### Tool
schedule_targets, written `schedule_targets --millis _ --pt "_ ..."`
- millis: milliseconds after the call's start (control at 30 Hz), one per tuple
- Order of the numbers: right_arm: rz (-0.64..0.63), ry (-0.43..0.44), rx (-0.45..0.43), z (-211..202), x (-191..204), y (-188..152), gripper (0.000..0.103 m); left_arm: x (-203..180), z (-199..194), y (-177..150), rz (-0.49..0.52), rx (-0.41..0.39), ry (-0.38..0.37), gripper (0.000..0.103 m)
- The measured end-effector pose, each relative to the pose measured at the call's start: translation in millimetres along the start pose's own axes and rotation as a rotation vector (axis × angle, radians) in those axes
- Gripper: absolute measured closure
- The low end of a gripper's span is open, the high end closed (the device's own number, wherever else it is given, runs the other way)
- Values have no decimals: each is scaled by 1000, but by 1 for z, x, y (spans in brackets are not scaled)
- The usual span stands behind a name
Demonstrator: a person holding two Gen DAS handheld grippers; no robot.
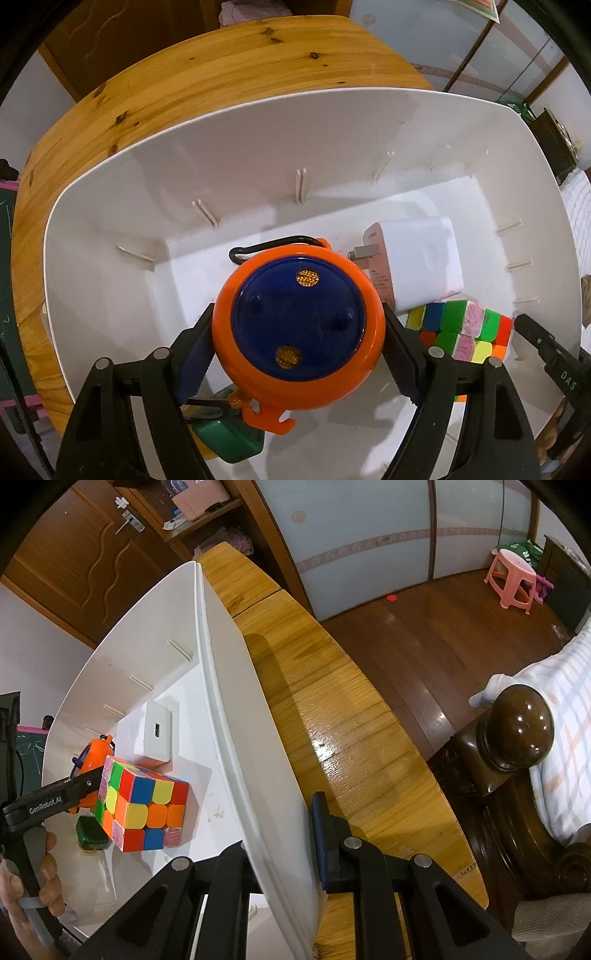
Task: Organize rigid objects
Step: 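Carry the tape reel into the white bin and open the left tool, then move the left tool back toward the clear plastic box on the table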
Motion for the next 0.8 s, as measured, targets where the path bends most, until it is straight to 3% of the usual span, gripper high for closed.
schedule_targets --millis 333,800 --pt "1 0 0 0 0 0 88 1 -12 -4 -4 22 -34 19" --pt "0 0 0 0 0 -1 88 4 -78 -20 39 -97 -19 19"
Point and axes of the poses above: each gripper's, at about its wrist camera, not at the fingertips, and z roughly the way its jaws point, x to its left, y to its top, the point moved 4 cm from there along z, roughly the way its jaws point, and after that the axes turned 6 degrees about -z, right-handed, at the moved point
